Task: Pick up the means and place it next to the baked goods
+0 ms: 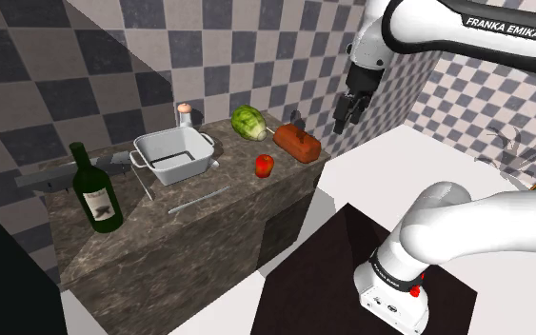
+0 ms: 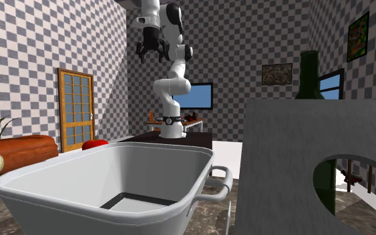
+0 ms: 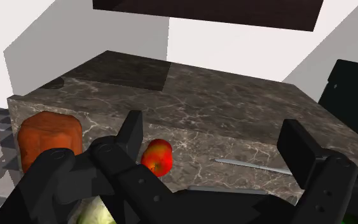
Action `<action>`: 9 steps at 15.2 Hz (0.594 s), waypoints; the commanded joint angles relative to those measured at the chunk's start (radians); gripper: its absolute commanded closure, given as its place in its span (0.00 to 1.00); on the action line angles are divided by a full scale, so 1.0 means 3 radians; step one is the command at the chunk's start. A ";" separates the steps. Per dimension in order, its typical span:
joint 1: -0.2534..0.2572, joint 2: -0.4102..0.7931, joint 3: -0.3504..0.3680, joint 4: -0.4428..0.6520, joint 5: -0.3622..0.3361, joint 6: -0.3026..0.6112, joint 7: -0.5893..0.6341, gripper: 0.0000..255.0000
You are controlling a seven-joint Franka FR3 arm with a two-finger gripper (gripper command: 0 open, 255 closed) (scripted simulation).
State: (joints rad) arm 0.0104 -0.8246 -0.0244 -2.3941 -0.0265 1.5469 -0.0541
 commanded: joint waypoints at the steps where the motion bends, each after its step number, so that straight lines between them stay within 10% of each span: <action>1: 0.0000 0.0000 0.0000 0.0000 0.0000 0.0000 0.0000 0.00; 9: 0.0245 0.0789 -0.0209 -0.0072 -0.0085 0.0901 -0.0727 0.00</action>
State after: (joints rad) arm 0.0733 -0.6196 -0.0811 -2.4165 -0.0513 1.7828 -0.2444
